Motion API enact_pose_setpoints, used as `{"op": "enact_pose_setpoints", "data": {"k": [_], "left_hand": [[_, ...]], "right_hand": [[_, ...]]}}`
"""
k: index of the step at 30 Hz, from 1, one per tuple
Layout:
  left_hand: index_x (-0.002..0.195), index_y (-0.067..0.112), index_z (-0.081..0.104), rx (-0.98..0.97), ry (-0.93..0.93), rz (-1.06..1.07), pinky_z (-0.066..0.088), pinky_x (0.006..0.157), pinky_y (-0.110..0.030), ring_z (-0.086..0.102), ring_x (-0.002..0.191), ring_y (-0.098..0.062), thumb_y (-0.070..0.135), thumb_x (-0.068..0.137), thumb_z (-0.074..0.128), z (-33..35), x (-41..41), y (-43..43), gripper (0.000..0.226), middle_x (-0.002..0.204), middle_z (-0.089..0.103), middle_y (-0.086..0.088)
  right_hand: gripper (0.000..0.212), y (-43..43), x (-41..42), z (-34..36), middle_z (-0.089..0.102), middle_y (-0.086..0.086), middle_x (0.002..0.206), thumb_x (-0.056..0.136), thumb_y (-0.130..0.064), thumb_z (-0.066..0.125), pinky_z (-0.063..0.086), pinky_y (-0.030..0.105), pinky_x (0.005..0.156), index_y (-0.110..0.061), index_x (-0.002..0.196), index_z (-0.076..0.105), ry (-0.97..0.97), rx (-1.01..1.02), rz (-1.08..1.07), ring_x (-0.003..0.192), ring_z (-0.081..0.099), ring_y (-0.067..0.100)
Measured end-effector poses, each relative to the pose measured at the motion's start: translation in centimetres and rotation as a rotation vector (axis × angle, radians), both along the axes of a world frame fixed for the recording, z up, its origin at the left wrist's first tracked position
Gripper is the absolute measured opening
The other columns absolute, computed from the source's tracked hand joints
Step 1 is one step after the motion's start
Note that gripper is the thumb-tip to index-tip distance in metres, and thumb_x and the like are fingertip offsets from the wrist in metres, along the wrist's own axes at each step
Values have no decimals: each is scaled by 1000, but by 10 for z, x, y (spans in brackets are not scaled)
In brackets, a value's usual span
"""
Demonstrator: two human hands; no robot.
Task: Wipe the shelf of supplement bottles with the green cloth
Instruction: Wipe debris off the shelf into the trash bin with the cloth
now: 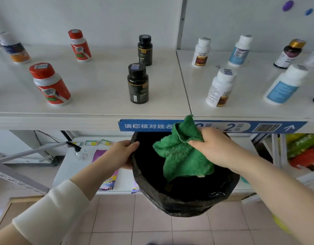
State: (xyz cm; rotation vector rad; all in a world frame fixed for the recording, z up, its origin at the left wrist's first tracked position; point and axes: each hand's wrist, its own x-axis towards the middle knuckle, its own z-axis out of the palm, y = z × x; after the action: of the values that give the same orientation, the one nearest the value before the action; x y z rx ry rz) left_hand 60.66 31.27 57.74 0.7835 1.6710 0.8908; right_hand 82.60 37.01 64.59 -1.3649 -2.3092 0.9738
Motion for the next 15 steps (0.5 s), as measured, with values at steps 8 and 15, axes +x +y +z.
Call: {"op": "enact_pose_setpoints", "data": {"k": [8,15], "left_hand": [[92,6,62,19,-22,54,53,47,-21,65,53,-11,24,93,49,-4,58,17,23,74,66,-7],[93,8,65,20,-56,137,56,53,-26,71,64,-18,26,91,53,-12,115,37,21,74,73,-6]], "right_hand": [[18,31,83,18,70,5,96,91,-33,49,47,30,82,-22,91,63,33,-91,-53,91,64,21],[25,50,142,24,67,16,107,91,-34,49,46,37,93,-14,101,61,0,-137,38,100,61,30]]}}
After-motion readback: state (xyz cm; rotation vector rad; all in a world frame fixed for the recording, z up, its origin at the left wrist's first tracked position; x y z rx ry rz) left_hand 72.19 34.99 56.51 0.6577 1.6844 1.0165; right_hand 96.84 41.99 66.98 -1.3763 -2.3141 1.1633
